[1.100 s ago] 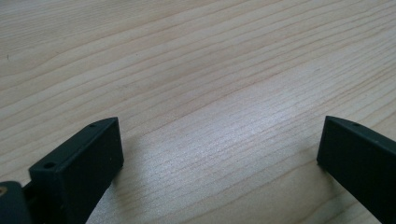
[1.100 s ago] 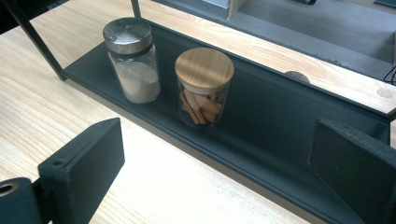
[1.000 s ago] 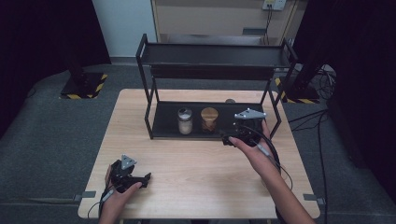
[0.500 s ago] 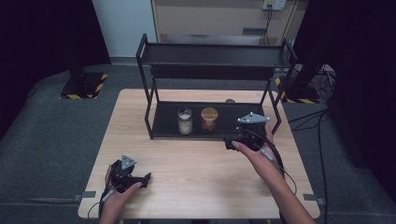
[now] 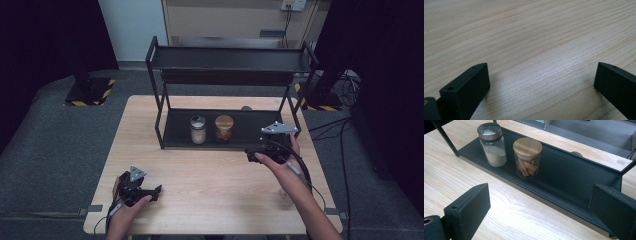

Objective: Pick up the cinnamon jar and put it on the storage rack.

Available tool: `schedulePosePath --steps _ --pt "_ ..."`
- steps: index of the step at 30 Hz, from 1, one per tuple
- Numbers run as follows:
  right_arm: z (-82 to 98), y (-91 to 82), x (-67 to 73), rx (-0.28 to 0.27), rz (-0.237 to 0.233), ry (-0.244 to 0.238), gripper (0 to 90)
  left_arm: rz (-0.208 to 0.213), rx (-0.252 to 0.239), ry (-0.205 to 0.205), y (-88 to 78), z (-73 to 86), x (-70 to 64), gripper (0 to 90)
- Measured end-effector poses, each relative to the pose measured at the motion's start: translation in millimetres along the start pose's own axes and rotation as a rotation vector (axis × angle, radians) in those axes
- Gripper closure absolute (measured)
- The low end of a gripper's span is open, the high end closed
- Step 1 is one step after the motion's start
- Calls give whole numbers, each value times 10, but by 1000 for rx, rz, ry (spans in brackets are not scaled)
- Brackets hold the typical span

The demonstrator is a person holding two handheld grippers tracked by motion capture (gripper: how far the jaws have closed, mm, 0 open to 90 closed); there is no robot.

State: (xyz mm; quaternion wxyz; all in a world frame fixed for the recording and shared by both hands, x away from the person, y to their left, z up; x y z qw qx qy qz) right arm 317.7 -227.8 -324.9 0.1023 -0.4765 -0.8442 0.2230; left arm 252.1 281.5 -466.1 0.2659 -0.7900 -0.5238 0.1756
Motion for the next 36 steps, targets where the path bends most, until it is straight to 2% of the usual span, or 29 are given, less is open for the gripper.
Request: schedulePosePath --steps 36 --pt "163 -347 -195 -8 28 29 36 0 0 0 0 1 0 0"
Point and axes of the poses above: each handheld gripper's, and its own axes: y roughly forward along the jaws, z roughly out of its underside, x roughly to its left, the point moved 3 cm from there along y, roughly forward along the jaws, and after that the axes turned 8 degrees about -x, right-handed, at the moved point
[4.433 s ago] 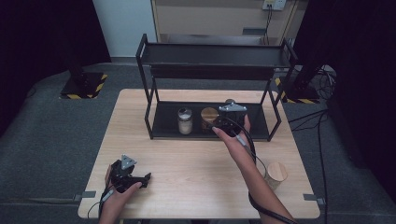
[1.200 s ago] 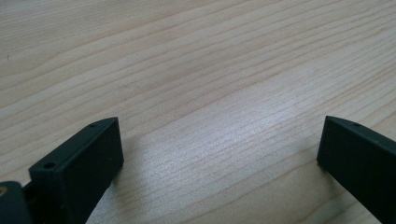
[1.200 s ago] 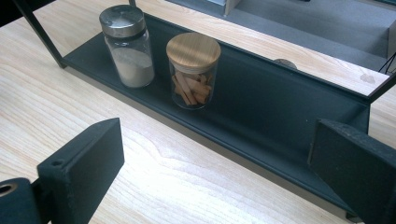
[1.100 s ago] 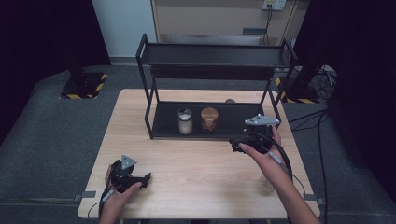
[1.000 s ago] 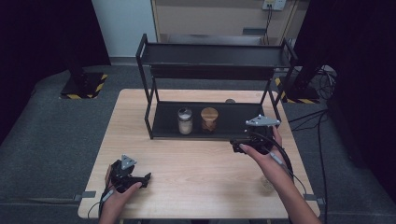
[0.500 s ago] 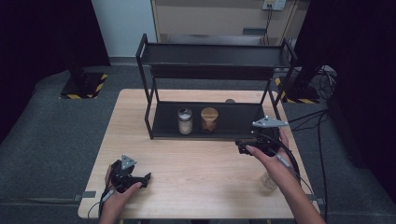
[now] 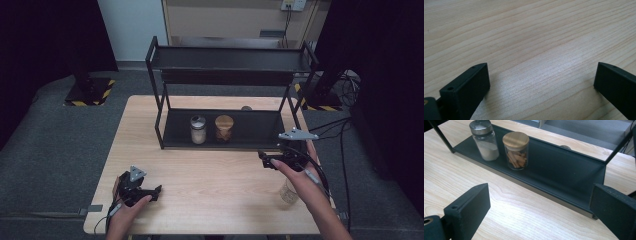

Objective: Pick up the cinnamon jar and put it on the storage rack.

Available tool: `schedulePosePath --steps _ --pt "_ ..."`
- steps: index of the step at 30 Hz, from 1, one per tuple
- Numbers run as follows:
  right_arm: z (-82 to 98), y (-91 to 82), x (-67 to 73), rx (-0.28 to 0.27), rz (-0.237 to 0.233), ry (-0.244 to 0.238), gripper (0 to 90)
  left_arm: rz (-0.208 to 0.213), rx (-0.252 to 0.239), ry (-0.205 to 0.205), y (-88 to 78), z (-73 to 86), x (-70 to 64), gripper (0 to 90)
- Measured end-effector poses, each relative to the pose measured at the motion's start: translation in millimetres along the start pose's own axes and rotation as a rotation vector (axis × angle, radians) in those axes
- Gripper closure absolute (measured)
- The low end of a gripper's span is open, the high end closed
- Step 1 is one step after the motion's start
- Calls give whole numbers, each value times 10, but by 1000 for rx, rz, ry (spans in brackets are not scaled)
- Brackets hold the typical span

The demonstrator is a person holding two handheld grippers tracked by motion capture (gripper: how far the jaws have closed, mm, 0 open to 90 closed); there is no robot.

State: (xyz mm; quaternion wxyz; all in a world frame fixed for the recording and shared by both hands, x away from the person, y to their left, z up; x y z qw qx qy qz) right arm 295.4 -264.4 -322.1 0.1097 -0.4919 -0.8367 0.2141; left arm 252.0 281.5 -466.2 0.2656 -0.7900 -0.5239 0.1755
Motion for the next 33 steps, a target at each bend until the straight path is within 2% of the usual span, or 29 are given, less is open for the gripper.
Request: schedulePosePath --steps 20,23,33 --pt "67 -156 -33 10 6 0 35 0 0 0 0 0 0 0" --pt "76 -191 -20 10 19 -20 35 0 0 0 0 0 0 0" --pt "122 -316 -46 3 18 -9 33 0 0 0 0 0 0 0"
Point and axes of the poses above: each handheld gripper's, and its own axes: y roughly forward along the jaws, z roughly out of its underside, x roughly to its left, the point moved 3 cm from there along y, roughly forward along the jaws, and after that the axes turned 8 degrees about -x, right-handed, at the moved point
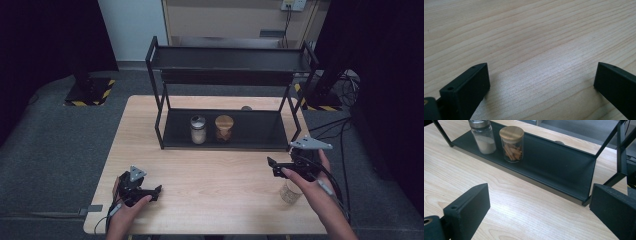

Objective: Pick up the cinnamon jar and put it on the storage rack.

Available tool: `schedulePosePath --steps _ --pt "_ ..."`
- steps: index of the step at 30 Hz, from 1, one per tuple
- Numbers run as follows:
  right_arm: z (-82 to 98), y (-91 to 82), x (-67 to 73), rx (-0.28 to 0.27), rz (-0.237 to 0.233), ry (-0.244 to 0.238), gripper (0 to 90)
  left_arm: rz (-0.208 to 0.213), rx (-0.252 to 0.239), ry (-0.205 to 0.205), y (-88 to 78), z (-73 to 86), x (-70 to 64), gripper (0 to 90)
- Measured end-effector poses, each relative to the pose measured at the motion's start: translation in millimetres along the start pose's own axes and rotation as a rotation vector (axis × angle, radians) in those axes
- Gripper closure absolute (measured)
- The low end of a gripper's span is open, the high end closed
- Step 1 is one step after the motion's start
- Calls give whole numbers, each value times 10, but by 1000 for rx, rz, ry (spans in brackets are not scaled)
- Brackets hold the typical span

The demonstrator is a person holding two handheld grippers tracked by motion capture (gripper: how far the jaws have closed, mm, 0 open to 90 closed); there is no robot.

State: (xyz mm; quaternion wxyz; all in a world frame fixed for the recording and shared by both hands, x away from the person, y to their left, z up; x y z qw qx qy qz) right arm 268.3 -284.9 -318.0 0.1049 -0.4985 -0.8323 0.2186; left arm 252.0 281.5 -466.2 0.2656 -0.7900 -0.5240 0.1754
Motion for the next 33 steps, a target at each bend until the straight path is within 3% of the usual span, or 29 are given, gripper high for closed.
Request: schedulePosePath --steps 33 --pt "303 -367 -110 -3 29 46 33 -5 -2 -1 -5 7 -15 0"
Point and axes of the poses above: each handheld gripper's, and its own axes: y roughly forward along the jaws, z roughly out of its underside, x roughly to its left, the point moved 3 cm from there along y, roughly forward along the jaws, and after that the axes turned 8 degrees about -x, right-handed, at the moved point
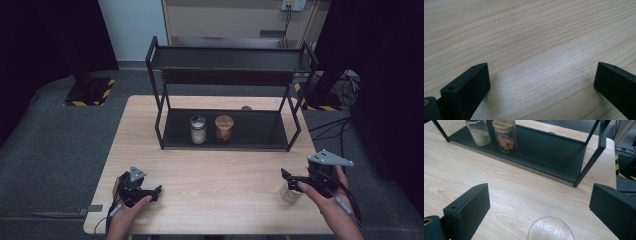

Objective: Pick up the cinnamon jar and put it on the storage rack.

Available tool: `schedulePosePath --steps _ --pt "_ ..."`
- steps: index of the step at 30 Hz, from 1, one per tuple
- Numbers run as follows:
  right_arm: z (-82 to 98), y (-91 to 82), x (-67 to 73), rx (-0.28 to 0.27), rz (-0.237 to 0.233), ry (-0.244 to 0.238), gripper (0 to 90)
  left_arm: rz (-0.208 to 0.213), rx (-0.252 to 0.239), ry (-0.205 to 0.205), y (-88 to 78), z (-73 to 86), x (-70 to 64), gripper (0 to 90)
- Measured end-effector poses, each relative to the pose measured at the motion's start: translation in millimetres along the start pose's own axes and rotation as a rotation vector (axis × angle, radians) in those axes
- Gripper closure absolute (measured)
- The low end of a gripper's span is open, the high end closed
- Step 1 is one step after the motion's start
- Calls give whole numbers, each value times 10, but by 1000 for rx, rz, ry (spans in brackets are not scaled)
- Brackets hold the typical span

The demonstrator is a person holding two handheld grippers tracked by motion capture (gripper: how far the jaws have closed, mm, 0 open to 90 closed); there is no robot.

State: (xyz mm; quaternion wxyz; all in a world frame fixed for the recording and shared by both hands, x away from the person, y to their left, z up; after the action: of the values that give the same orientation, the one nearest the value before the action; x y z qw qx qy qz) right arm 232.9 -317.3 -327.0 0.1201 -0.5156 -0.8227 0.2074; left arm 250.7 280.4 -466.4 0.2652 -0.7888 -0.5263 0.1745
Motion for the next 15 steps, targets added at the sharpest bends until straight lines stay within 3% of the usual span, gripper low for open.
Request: schedulePosePath --steps 15 --pt "189 -100 -64 17 21 12 33 0 0 0 0 0 0 0"
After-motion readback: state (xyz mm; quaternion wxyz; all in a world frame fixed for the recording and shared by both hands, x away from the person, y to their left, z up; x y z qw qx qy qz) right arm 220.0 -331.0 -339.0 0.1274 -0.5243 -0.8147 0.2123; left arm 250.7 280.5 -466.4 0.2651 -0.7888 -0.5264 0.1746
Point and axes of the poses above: each handheld gripper's, and its own axes: y roughly forward along the jaws, z roughly out of its underside, x roughly to its left, the point moved 3 cm from there along y, roughly forward along the jaws, and after that the axes turned 8 degrees about -x, right-handed, at the moved point
